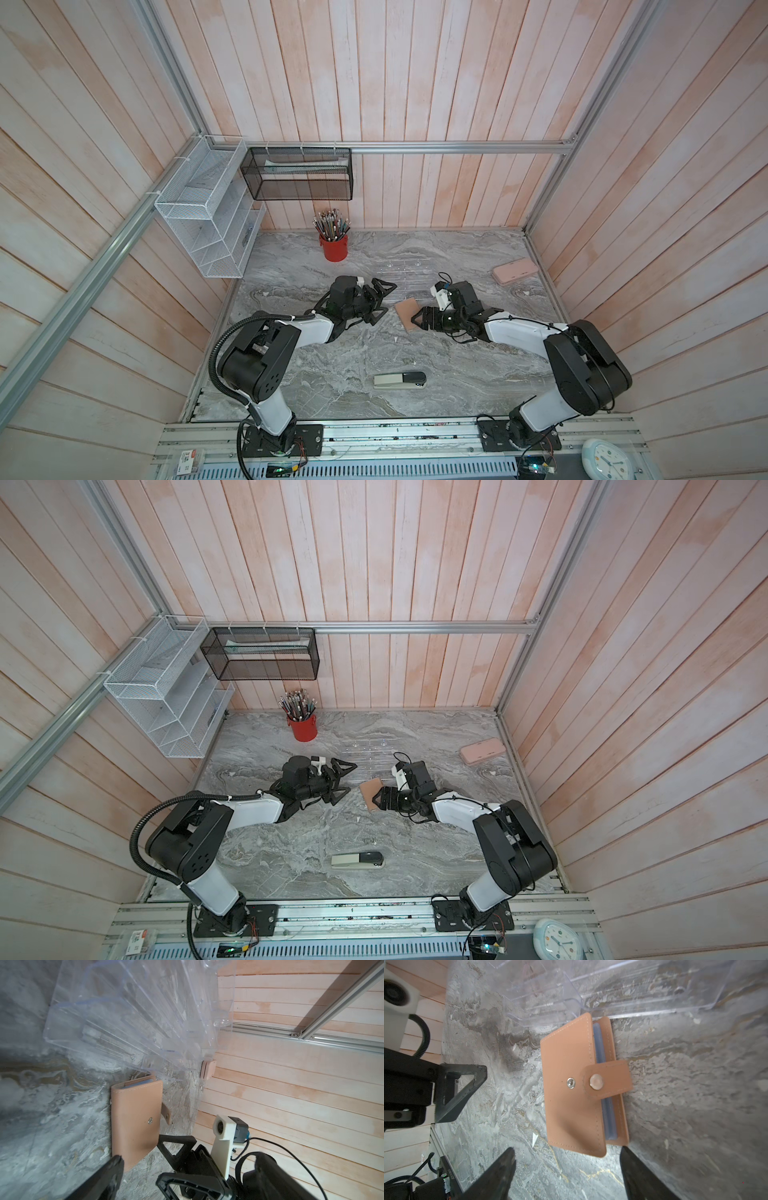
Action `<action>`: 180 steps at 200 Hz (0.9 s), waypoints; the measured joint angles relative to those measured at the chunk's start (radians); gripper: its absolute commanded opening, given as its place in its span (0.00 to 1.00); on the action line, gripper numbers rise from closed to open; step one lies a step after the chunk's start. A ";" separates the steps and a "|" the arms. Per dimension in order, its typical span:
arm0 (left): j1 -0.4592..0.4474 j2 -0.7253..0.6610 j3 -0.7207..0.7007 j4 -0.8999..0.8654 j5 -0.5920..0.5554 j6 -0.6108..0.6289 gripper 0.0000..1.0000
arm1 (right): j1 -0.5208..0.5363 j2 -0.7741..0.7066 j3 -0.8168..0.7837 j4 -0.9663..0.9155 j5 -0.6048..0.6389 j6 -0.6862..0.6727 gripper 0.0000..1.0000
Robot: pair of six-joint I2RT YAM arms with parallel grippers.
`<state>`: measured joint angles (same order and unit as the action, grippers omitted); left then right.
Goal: Take the credit cards out of the card holder
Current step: Open the card holder at the center of the table.
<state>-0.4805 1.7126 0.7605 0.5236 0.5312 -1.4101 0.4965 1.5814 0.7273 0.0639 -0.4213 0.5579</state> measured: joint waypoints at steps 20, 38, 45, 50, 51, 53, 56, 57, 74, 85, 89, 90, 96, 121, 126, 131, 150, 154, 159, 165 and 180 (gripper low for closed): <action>0.002 0.000 0.000 -0.013 0.013 0.017 1.00 | 0.000 0.021 0.008 0.017 -0.018 0.000 0.80; 0.007 0.000 -0.002 -0.015 0.019 0.028 1.00 | 0.000 0.026 0.020 0.031 -0.027 0.000 0.80; 0.010 0.000 -0.003 -0.015 0.019 0.031 1.00 | 0.000 0.025 0.024 0.037 -0.029 0.000 0.80; 0.011 0.000 -0.003 -0.015 0.020 0.032 1.00 | 0.000 0.025 0.027 0.042 -0.031 0.000 0.80; 0.011 0.000 -0.003 -0.015 0.020 0.032 1.00 | 0.000 0.025 0.028 0.042 -0.031 0.000 0.80; 0.012 0.000 -0.003 -0.015 0.021 0.034 1.00 | 0.000 0.026 0.029 0.043 -0.031 0.000 0.80; 0.013 0.000 -0.004 -0.015 0.021 0.034 1.00 | 0.000 0.025 0.031 0.044 -0.033 0.000 0.80; 0.014 0.000 -0.004 -0.015 0.021 0.034 1.00 | 0.000 0.025 0.031 0.045 -0.033 0.000 0.80; 0.017 0.000 -0.004 -0.015 0.023 0.039 1.00 | 0.000 0.025 0.042 0.050 -0.035 0.000 0.80; 0.019 0.000 -0.005 -0.015 0.023 0.042 1.00 | 0.000 0.025 0.047 0.054 -0.040 0.000 0.80; 0.020 0.000 -0.005 -0.015 0.024 0.042 1.00 | 0.000 0.025 0.048 0.056 -0.042 0.000 0.80; 0.020 0.000 -0.005 -0.015 0.024 0.042 1.00 | 0.000 0.025 0.048 0.057 -0.042 0.000 0.80; 0.021 0.000 -0.005 -0.015 0.026 0.045 1.00 | 0.002 0.025 0.051 0.059 -0.043 0.000 0.80; 0.029 0.000 -0.010 -0.014 0.035 0.047 1.00 | 0.013 0.030 0.058 0.073 -0.049 0.004 0.80; 0.032 0.000 -0.011 -0.014 0.037 0.048 1.00 | 0.016 0.033 0.060 0.077 -0.050 0.006 0.80; 0.035 0.000 -0.015 -0.014 0.038 0.049 1.00 | 0.021 0.036 0.062 0.079 -0.051 0.010 0.80; 0.051 -0.004 -0.034 -0.015 0.042 0.050 1.00 | 0.047 0.050 0.075 0.089 -0.054 0.017 0.80; 0.055 -0.008 -0.039 -0.015 0.042 0.051 1.00 | 0.053 0.054 0.079 0.091 -0.055 0.018 0.80; 0.061 -0.011 -0.045 -0.016 0.044 0.053 1.00 | 0.059 0.058 0.084 0.093 -0.056 0.019 0.80; 0.068 -0.017 -0.052 -0.016 0.046 0.053 1.00 | 0.067 0.066 0.092 0.097 -0.056 0.019 0.80; 0.087 -0.036 -0.067 -0.016 0.051 0.056 1.00 | 0.085 0.084 0.108 0.104 -0.060 0.023 0.80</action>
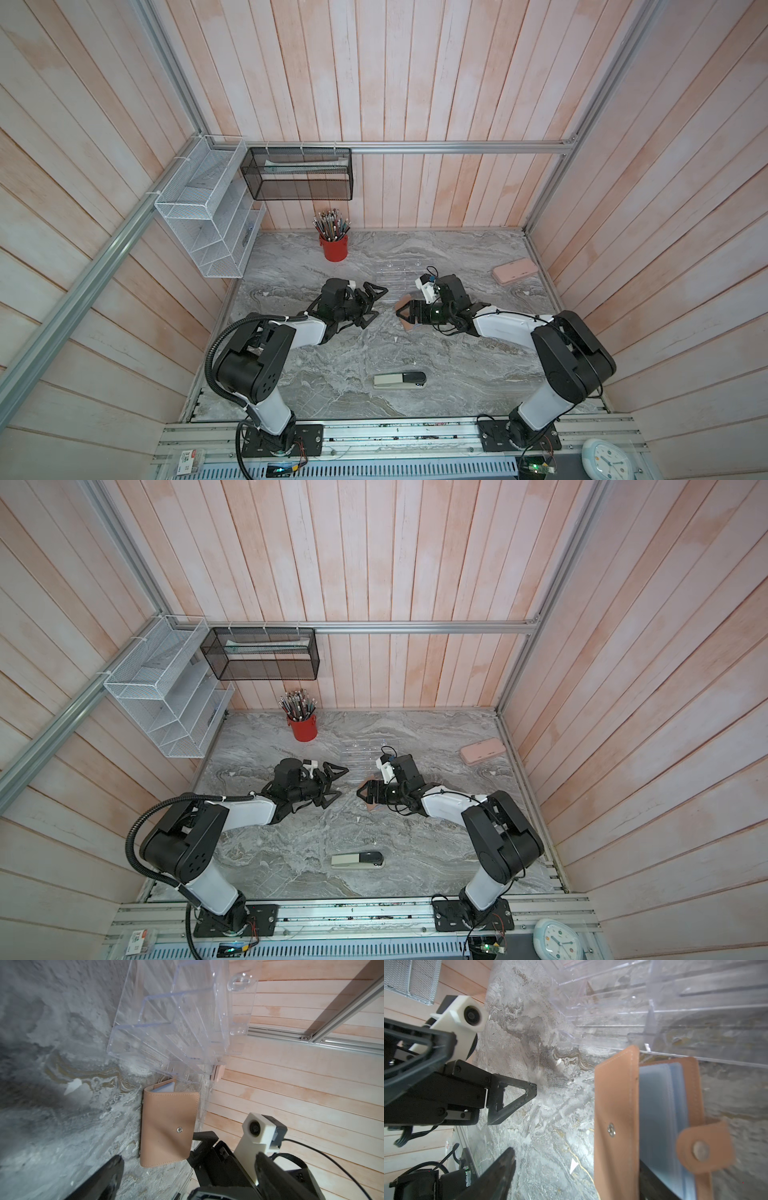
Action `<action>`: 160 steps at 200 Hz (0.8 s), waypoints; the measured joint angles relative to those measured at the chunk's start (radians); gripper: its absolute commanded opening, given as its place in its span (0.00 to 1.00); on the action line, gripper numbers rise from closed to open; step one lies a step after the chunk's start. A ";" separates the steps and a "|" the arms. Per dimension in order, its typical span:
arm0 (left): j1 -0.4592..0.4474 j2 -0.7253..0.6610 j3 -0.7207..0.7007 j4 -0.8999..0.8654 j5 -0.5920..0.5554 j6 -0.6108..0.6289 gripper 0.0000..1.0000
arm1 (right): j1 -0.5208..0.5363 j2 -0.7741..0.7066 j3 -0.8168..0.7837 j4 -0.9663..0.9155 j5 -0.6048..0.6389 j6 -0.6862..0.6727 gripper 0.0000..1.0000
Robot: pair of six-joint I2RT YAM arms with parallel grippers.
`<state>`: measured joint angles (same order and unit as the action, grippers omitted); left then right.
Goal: Take the credit cards out of the card holder
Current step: Open the card holder at the center of the table.
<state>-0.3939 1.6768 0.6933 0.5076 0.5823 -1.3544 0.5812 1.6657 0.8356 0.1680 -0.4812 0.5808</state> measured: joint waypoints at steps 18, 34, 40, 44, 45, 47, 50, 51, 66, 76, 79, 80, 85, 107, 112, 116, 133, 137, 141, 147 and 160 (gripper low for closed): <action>0.024 -0.033 -0.014 -0.005 0.011 0.001 1.00 | 0.022 0.027 0.023 0.009 -0.002 0.004 0.80; 0.045 -0.067 -0.022 -0.015 0.017 0.004 1.00 | 0.043 0.051 0.047 0.015 -0.007 0.010 0.80; 0.053 -0.078 -0.024 -0.017 0.020 0.005 1.00 | 0.049 0.059 0.055 0.019 -0.011 0.013 0.80; 0.060 -0.085 -0.024 -0.019 0.023 0.005 1.00 | 0.054 0.066 0.061 0.023 -0.013 0.018 0.80; 0.062 -0.088 -0.025 -0.020 0.023 0.005 1.00 | 0.055 0.067 0.062 0.023 -0.014 0.018 0.80; 0.064 -0.091 -0.025 -0.021 0.024 0.005 1.00 | 0.057 0.071 0.065 0.026 -0.016 0.019 0.80; 0.070 -0.096 -0.026 -0.023 0.027 0.005 1.00 | 0.060 0.074 0.068 0.028 -0.018 0.020 0.80; 0.071 -0.097 -0.026 -0.023 0.027 0.005 1.00 | 0.061 0.075 0.069 0.028 -0.018 0.020 0.80; 0.096 -0.119 -0.029 -0.024 0.039 0.008 1.00 | 0.074 0.100 0.085 0.043 -0.024 0.028 0.80; 0.114 -0.131 -0.030 -0.027 0.044 0.008 1.00 | 0.083 0.116 0.095 0.046 -0.028 0.033 0.80; 0.117 -0.134 -0.031 -0.029 0.046 0.009 1.00 | 0.085 0.121 0.098 0.047 -0.028 0.034 0.80; 0.119 -0.135 -0.031 -0.029 0.046 0.009 1.00 | 0.087 0.123 0.100 0.047 -0.029 0.034 0.80; 0.126 -0.138 -0.031 -0.032 0.049 0.009 1.00 | 0.092 0.132 0.107 0.048 -0.031 0.035 0.80; 0.145 -0.146 -0.033 -0.046 0.061 0.012 1.00 | 0.119 0.172 0.141 0.047 -0.037 0.039 0.80; 0.148 -0.146 -0.034 -0.048 0.064 0.013 1.00 | 0.125 0.178 0.148 0.046 -0.037 0.039 0.80; 0.151 -0.147 -0.036 -0.049 0.066 0.013 1.00 | 0.131 0.182 0.154 0.044 -0.037 0.039 0.80; 0.160 -0.149 -0.044 -0.053 0.073 0.013 1.00 | 0.153 0.185 0.171 0.038 -0.037 0.037 0.80; 0.163 -0.150 -0.046 -0.054 0.074 0.013 1.00 | 0.158 0.184 0.175 0.037 -0.037 0.037 0.80; 0.166 -0.151 -0.048 -0.055 0.076 0.013 1.00 | 0.161 0.184 0.180 0.037 -0.037 0.037 0.80; 0.169 -0.152 -0.050 -0.056 0.076 0.013 1.00 | 0.166 0.184 0.187 0.035 -0.036 0.036 0.81; 0.179 -0.155 -0.054 -0.059 0.084 0.013 1.00 | 0.169 0.183 0.200 0.029 -0.034 0.031 0.81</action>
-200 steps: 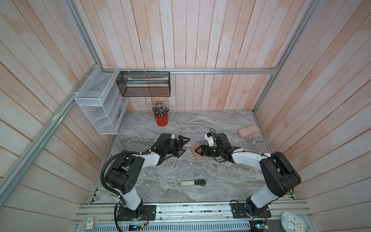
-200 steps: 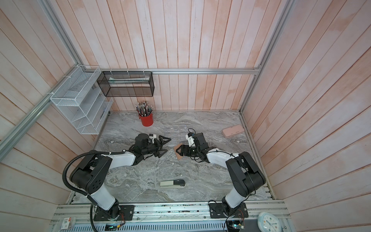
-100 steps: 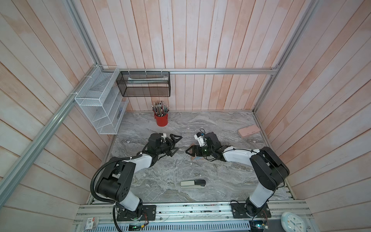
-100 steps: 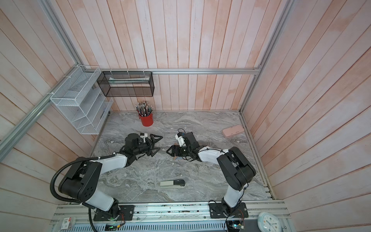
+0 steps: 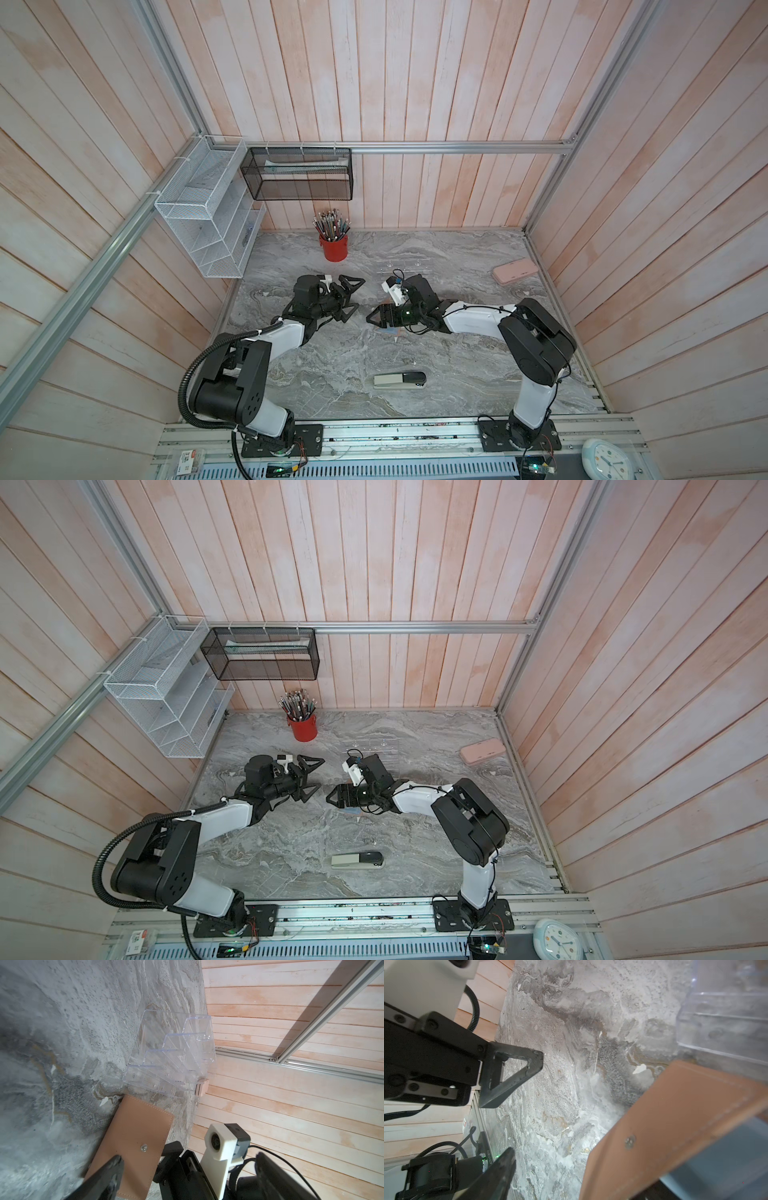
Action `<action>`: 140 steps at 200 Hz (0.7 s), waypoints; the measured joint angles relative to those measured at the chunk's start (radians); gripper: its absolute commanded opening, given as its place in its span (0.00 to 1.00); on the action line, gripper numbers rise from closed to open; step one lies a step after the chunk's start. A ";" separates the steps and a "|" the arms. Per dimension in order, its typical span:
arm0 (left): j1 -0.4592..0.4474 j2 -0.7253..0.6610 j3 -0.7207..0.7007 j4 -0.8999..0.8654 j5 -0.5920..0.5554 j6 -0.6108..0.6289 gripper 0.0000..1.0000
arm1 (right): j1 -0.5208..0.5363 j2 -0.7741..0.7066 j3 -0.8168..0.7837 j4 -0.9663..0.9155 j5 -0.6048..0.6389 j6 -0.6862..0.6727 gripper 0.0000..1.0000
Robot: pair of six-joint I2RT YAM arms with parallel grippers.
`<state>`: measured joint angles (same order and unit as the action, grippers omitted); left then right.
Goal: Take the credit cards out of the card holder
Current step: Open the card holder at the center of the table.
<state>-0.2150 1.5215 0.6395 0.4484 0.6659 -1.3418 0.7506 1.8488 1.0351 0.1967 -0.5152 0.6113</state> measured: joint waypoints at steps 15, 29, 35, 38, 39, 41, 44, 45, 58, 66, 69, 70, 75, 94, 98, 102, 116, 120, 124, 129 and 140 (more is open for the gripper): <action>0.012 -0.004 0.000 -0.001 0.008 0.000 1.00 | 0.000 0.000 0.022 -0.023 0.005 -0.010 0.81; 0.021 -0.010 0.000 -0.002 0.012 0.000 1.00 | -0.001 0.000 0.044 -0.040 0.009 -0.015 0.81; 0.024 -0.014 0.000 -0.005 0.014 0.000 1.00 | -0.001 0.000 0.055 -0.045 0.009 -0.017 0.81; 0.026 -0.016 0.000 -0.006 0.015 0.000 1.00 | -0.001 0.000 0.060 -0.048 0.009 -0.018 0.81; 0.027 -0.017 0.000 -0.007 0.016 0.000 1.00 | -0.001 0.000 0.061 -0.048 0.010 -0.018 0.81; 0.027 -0.018 0.000 -0.007 0.016 0.000 1.00 | -0.001 0.001 0.064 -0.049 0.009 -0.019 0.81; 0.030 -0.020 0.000 -0.008 0.018 0.000 1.00 | -0.001 0.001 0.069 -0.050 0.010 -0.020 0.81; 0.031 -0.020 0.000 -0.008 0.018 0.000 1.00 | -0.001 0.001 0.070 -0.051 0.010 -0.020 0.81; 0.039 -0.026 0.000 -0.009 0.025 0.000 1.00 | -0.001 0.004 0.092 -0.054 0.009 -0.021 0.81; 0.044 -0.030 0.000 -0.009 0.031 0.000 1.00 | -0.001 0.006 0.101 -0.054 0.009 -0.020 0.81; 0.047 -0.031 -0.001 -0.010 0.033 0.000 1.00 | -0.001 0.007 0.104 -0.055 0.009 -0.020 0.81; 0.048 -0.032 -0.001 -0.010 0.034 0.000 1.00 | -0.001 0.008 0.105 -0.055 0.009 -0.020 0.81; 0.052 -0.034 -0.002 -0.010 0.036 0.000 1.00 | -0.001 0.012 0.111 -0.054 0.009 -0.020 0.81; 0.071 -0.037 -0.013 -0.011 0.044 -0.001 1.00 | -0.001 0.040 0.138 -0.056 0.009 -0.020 0.81; 0.075 -0.038 -0.017 -0.010 0.046 -0.001 1.00 | -0.001 0.048 0.145 -0.056 0.008 -0.020 0.81; 0.080 -0.039 -0.023 -0.010 0.048 -0.001 1.00 | -0.001 0.058 0.153 -0.056 0.008 -0.020 0.81; 0.098 -0.047 -0.043 -0.012 0.059 -0.003 1.00 | -0.002 0.095 0.181 -0.056 0.008 -0.020 0.81; 0.102 -0.048 -0.048 -0.013 0.061 -0.004 1.00 | -0.002 0.104 0.188 -0.056 0.008 -0.020 0.81; 0.106 -0.051 -0.052 -0.015 0.063 -0.005 1.00 | -0.002 0.114 0.194 -0.056 0.006 -0.020 0.81; 0.111 -0.053 -0.055 -0.016 0.064 -0.005 1.00 | -0.002 0.125 0.203 -0.057 0.005 -0.019 0.81; 0.121 -0.056 -0.059 -0.016 0.071 -0.005 1.00 | -0.002 0.151 0.222 -0.057 0.000 -0.019 0.81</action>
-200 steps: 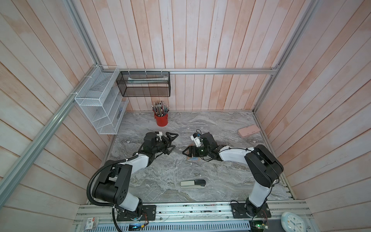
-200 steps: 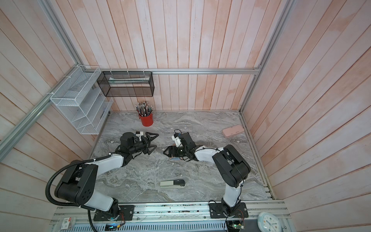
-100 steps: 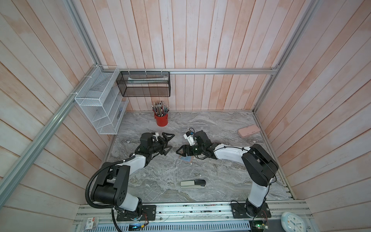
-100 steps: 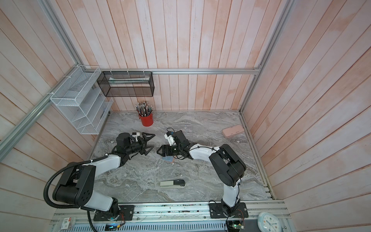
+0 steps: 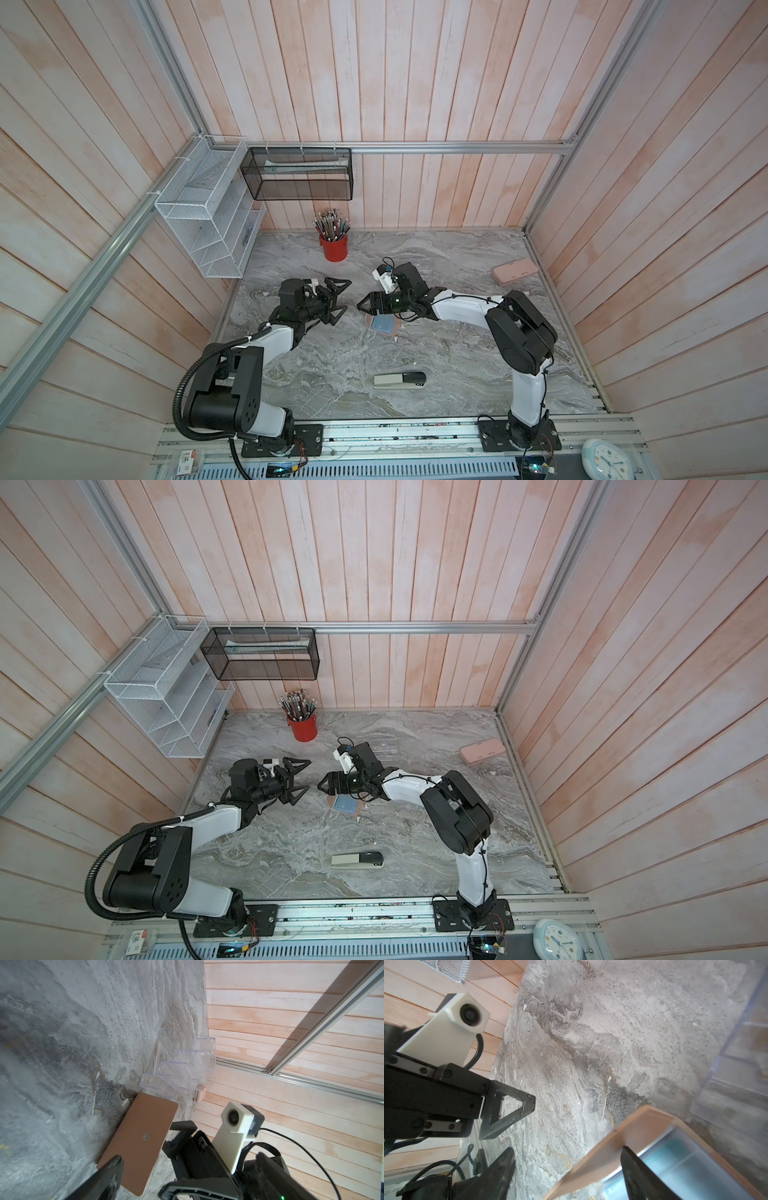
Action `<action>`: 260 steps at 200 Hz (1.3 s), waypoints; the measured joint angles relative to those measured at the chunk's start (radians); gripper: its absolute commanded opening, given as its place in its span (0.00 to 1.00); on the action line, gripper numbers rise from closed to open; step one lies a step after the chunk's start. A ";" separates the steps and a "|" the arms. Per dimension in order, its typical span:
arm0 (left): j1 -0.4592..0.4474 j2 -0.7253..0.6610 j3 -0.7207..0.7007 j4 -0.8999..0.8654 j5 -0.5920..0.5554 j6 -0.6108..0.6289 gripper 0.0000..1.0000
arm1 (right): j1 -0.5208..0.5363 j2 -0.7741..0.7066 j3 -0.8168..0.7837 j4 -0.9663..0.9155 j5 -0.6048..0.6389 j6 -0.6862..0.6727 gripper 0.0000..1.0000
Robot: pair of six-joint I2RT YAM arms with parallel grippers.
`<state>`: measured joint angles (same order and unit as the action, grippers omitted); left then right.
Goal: Take the credit cards out of the card holder
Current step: Open the card holder at the center of the table.
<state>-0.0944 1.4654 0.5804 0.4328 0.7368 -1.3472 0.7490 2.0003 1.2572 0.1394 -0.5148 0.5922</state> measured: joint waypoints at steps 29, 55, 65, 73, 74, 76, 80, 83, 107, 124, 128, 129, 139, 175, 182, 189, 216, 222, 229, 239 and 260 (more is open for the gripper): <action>0.030 -0.008 -0.008 0.001 0.024 -0.008 1.00 | -0.002 0.037 0.021 0.003 -0.010 0.011 0.81; 0.060 -0.009 -0.009 0.004 0.044 -0.016 1.00 | -0.002 0.059 0.034 0.007 -0.019 0.019 0.81; 0.066 -0.009 -0.009 0.008 0.049 -0.019 1.00 | -0.002 0.061 0.034 0.009 -0.019 0.023 0.81; 0.069 -0.009 -0.009 0.009 0.053 -0.019 1.00 | -0.002 0.061 0.034 0.010 -0.019 0.023 0.81; 0.069 -0.009 -0.009 0.009 0.053 -0.019 1.00 | -0.002 0.061 0.034 0.010 -0.019 0.023 0.81; 0.069 -0.009 -0.009 0.008 0.053 -0.019 1.00 | -0.002 0.061 0.034 0.011 -0.019 0.024 0.81; 0.071 -0.009 -0.009 0.008 0.056 -0.019 1.00 | -0.002 0.060 0.035 0.011 -0.019 0.026 0.81; 0.072 -0.009 -0.009 0.008 0.057 -0.020 1.00 | -0.002 0.060 0.035 0.011 -0.019 0.026 0.81; 0.077 -0.009 -0.009 0.008 0.069 -0.026 1.00 | -0.002 0.053 0.035 0.011 -0.019 0.031 0.81; 0.077 -0.010 -0.009 0.008 0.071 -0.027 1.00 | 0.000 0.030 0.030 0.011 -0.019 0.035 0.81; 0.077 -0.010 -0.009 0.008 0.071 -0.027 1.00 | 0.000 0.024 0.029 0.011 -0.020 0.037 0.81; 0.077 -0.010 -0.009 0.008 0.071 -0.027 1.00 | 0.000 0.022 0.029 0.012 -0.021 0.037 0.81; 0.077 -0.013 -0.009 0.008 0.074 -0.030 1.00 | 0.002 0.006 0.024 0.022 -0.023 0.042 0.81; 0.077 -0.045 -0.009 0.008 0.078 -0.041 1.00 | 0.013 -0.021 0.000 0.071 -0.041 0.069 0.81; 0.077 -0.051 -0.009 0.008 0.078 -0.043 1.00 | 0.017 -0.021 -0.005 0.073 -0.045 0.074 0.81; 0.077 -0.057 -0.009 0.008 0.079 -0.045 1.00 | 0.022 -0.021 -0.009 0.077 -0.047 0.079 0.81; 0.081 -0.069 -0.009 0.008 0.086 -0.050 1.00 | 0.047 -0.021 -0.025 0.101 -0.058 0.097 0.81; 0.081 -0.069 -0.009 0.008 0.087 -0.053 1.00 | 0.051 -0.021 -0.031 0.109 -0.060 0.101 0.81; 0.081 -0.069 -0.009 0.008 0.090 -0.057 1.00 | 0.056 -0.022 -0.038 0.116 -0.062 0.108 0.81; 0.082 -0.069 -0.009 0.011 0.093 -0.065 1.00 | 0.061 -0.023 -0.048 0.126 -0.065 0.114 0.81; 0.082 -0.068 -0.009 0.032 0.097 -0.087 1.00 | 0.071 -0.023 -0.063 0.133 -0.069 0.123 0.81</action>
<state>-0.0128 1.3972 0.5713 0.4644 0.8337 -1.4342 0.8196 1.9774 1.1946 0.2722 -0.5842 0.7155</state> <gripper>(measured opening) 0.998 0.809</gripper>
